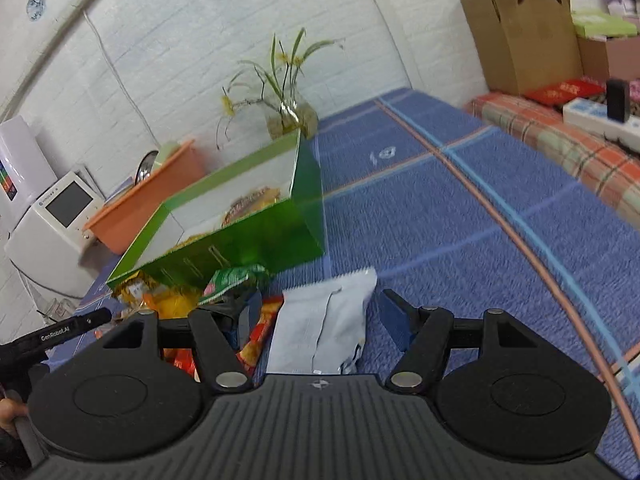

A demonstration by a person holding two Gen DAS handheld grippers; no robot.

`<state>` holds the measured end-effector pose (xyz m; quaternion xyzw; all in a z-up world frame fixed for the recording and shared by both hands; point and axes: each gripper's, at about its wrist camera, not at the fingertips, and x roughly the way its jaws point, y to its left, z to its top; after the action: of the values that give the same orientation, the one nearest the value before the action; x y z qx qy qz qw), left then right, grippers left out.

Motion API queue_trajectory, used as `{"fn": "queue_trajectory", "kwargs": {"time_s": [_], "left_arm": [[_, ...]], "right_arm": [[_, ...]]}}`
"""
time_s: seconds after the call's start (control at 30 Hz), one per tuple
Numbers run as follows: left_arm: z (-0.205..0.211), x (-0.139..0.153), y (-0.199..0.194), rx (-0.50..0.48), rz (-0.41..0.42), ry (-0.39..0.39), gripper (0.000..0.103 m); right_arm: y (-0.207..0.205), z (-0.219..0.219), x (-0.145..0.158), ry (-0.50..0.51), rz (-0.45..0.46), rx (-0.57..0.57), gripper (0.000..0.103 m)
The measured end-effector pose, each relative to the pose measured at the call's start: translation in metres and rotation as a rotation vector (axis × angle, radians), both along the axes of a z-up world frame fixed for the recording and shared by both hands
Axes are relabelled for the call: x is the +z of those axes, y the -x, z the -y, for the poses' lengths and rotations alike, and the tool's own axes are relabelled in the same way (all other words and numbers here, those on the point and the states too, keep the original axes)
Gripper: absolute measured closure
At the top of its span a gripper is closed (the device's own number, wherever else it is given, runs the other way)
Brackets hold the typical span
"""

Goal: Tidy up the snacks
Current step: 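Grasp the white packet with the right gripper and lift it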

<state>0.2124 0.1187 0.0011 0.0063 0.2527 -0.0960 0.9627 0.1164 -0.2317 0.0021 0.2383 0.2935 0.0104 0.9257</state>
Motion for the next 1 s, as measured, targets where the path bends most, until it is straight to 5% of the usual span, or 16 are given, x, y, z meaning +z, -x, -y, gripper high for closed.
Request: {"fn": "queue_trajectory", "kwargs": {"time_s": [0.1, 0.17, 0.3, 0.4, 0.53, 0.7, 1.0], "left_arm": [[0.008, -0.002, -0.007, -0.080, 0.005, -0.077, 0.021], [0.011, -0.005, -0.015, -0.141, -0.006, -0.120, 0.001], [0.012, -0.013, -0.034, -0.226, -0.081, -0.116, 0.000], [0.011, -0.017, -0.042, -0.263, -0.115, -0.072, 0.008], [0.007, -0.020, -0.053, -0.323, -0.183, -0.006, 0.036], [-0.002, -0.022, -0.058, -0.339, -0.216, 0.058, 0.039], [-0.002, -0.016, -0.016, -0.213, -0.208, 0.078, 0.041]], "right_arm": [[-0.006, -0.011, -0.005, -0.011, -0.024, 0.014, 0.000], [-0.007, -0.019, -0.005, 0.039, -0.012, 0.020, 0.000], [-0.004, -0.031, -0.008, 0.137, 0.007, 0.032, 0.000], [-0.009, -0.036, -0.011, 0.208, 0.000, 0.044, 0.000], [-0.016, -0.039, -0.017, 0.270, -0.052, 0.045, 0.000], [-0.016, -0.040, -0.018, 0.324, -0.051, 0.116, 0.000], [0.007, -0.040, -0.010, 0.315, 0.028, 0.131, 0.003]]}}
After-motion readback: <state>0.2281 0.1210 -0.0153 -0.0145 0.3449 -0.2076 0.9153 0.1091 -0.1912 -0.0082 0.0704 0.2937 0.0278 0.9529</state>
